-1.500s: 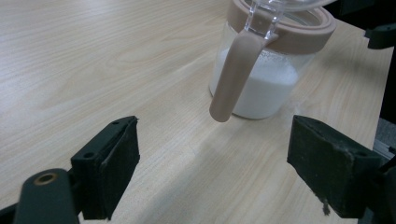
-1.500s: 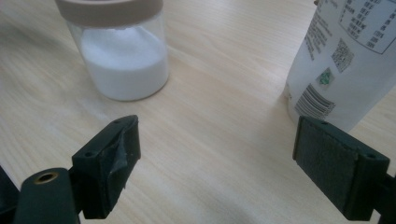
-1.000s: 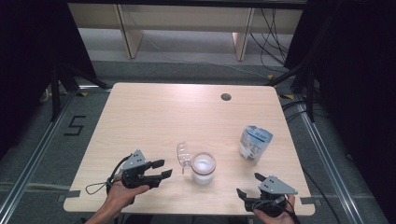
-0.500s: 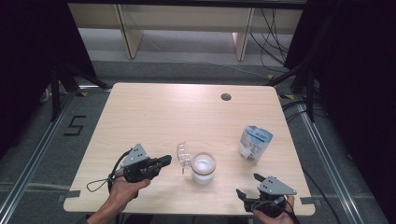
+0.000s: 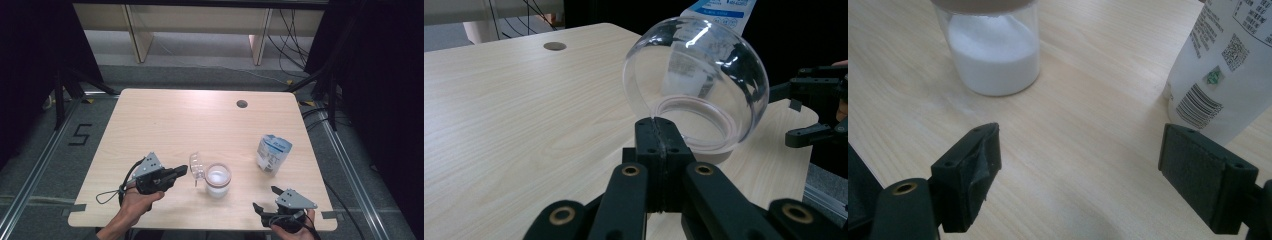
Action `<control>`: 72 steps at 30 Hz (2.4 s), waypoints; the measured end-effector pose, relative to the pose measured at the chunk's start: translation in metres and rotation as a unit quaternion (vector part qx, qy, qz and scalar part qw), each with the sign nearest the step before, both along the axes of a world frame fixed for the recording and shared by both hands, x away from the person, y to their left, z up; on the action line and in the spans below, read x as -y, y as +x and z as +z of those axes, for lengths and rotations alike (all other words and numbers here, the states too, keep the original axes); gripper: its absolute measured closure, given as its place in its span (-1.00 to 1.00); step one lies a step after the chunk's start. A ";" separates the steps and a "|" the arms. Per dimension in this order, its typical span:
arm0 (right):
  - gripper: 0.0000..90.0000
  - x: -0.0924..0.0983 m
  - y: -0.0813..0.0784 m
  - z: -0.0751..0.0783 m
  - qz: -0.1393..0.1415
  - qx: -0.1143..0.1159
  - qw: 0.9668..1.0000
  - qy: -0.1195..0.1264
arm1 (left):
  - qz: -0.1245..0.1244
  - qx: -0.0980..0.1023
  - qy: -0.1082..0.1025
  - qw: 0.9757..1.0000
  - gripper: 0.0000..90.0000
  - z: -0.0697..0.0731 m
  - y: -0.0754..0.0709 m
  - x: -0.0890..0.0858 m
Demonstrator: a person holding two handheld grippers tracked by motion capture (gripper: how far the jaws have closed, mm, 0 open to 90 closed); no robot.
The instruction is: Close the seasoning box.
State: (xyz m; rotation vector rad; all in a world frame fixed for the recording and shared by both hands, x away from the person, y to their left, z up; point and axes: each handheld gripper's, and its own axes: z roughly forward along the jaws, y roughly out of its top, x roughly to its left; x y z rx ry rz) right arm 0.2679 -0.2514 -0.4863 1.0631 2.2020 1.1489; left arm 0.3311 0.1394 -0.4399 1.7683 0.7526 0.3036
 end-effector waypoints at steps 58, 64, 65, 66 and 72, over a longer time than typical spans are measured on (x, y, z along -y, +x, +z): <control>-0.58 0.001 0.002 0.000 0.012 0.012 1.000 -0.008 | -0.040 0.011 0.010 0.999 0.98 0.007 -0.001 0.030; -0.58 0.001 0.002 0.000 0.011 0.013 1.000 -0.005 | -0.042 0.010 0.016 0.999 0.97 0.008 -0.001 0.032; -0.58 0.001 0.002 0.000 0.012 0.012 1.000 -0.006 | -0.042 0.010 0.016 0.999 0.97 0.008 -0.001 0.032; -0.58 0.001 0.002 0.000 0.012 0.012 1.000 -0.006 | -0.042 0.010 0.017 0.999 0.97 0.008 -0.001 0.032; -0.58 0.001 0.002 0.000 0.012 0.012 1.000 -0.006 | -0.042 0.005 0.009 0.999 0.78 0.007 0.000 0.028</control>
